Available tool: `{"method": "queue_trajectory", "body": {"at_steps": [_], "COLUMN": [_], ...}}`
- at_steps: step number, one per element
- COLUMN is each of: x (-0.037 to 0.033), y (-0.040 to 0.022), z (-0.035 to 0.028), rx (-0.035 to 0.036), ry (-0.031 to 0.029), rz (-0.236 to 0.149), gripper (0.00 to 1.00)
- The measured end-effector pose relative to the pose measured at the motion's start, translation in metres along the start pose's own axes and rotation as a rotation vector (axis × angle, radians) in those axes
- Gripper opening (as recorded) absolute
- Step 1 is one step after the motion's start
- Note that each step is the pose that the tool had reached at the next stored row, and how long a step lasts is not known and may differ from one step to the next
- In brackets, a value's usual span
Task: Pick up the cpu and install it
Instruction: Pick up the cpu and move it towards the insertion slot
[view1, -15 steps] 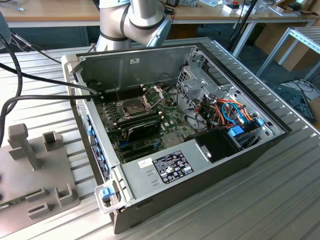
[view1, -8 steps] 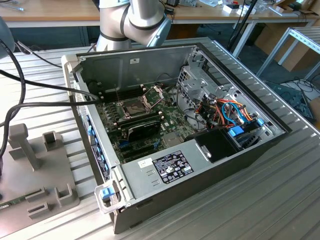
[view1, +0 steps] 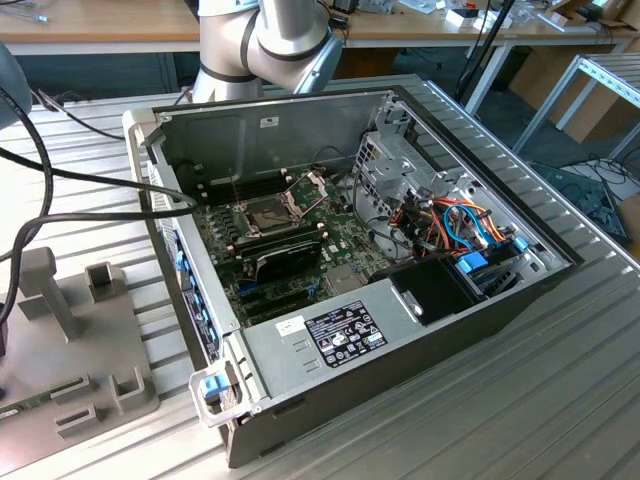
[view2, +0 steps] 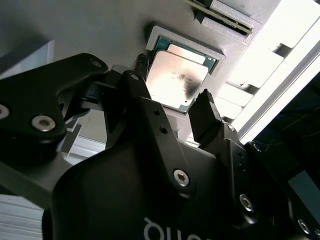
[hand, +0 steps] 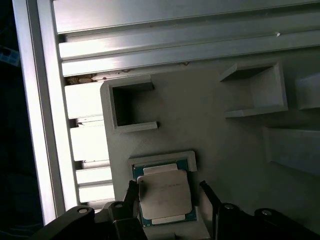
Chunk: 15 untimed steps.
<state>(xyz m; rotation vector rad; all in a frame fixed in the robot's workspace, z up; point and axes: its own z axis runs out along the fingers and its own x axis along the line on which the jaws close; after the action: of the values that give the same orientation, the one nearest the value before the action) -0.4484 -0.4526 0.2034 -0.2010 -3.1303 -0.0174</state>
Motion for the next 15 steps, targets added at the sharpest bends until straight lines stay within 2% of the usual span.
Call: {"method": "queue_trajectory", "body": {"at_steps": [15], "x": [0.0016], "y": [0.0000], "z": [0.0007], "rx": [0.0001], "ry": [0.0002], "rz": [0.000], "gripper": [0.60]}}
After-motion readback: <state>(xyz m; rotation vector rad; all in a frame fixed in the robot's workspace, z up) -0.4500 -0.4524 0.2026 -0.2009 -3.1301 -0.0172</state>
